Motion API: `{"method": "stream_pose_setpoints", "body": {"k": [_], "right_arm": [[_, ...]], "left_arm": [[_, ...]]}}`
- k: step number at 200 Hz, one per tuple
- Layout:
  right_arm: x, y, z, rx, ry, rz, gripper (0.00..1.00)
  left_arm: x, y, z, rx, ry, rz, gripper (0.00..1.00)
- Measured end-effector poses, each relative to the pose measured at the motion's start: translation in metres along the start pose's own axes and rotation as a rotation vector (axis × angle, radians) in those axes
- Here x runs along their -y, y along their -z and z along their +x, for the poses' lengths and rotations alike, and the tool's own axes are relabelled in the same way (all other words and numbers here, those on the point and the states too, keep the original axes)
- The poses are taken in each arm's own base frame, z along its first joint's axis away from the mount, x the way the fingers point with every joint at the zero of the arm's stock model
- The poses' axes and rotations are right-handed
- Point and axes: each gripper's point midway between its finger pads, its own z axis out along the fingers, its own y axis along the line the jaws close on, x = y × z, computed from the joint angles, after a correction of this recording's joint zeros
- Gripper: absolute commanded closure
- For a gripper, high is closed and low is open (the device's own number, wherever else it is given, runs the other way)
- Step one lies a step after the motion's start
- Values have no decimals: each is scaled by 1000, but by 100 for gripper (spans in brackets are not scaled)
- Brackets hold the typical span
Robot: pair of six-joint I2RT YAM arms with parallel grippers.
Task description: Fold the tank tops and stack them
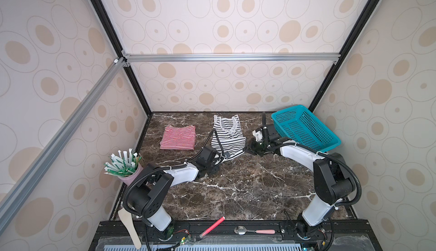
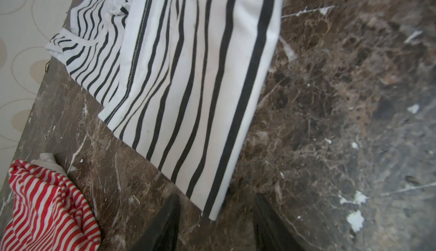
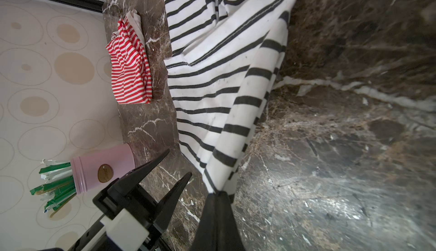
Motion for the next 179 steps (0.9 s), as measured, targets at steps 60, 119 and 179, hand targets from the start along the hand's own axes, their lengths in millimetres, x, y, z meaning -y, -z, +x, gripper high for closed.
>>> {"method": "stream_pose_setpoints", "body": {"k": [60, 119, 179], "right_arm": [[-4, 3, -2, -3, -3, 3, 100], [2, 4, 1, -13, -8, 18, 100], [36, 24, 52, -49, -30, 43, 100]], "left_arm": [[-6, -20, 0, -8, -16, -47, 60], [-2, -23, 2, -28, -46, -16, 99], [30, 20, -11, -20, -120, 131, 96]]}}
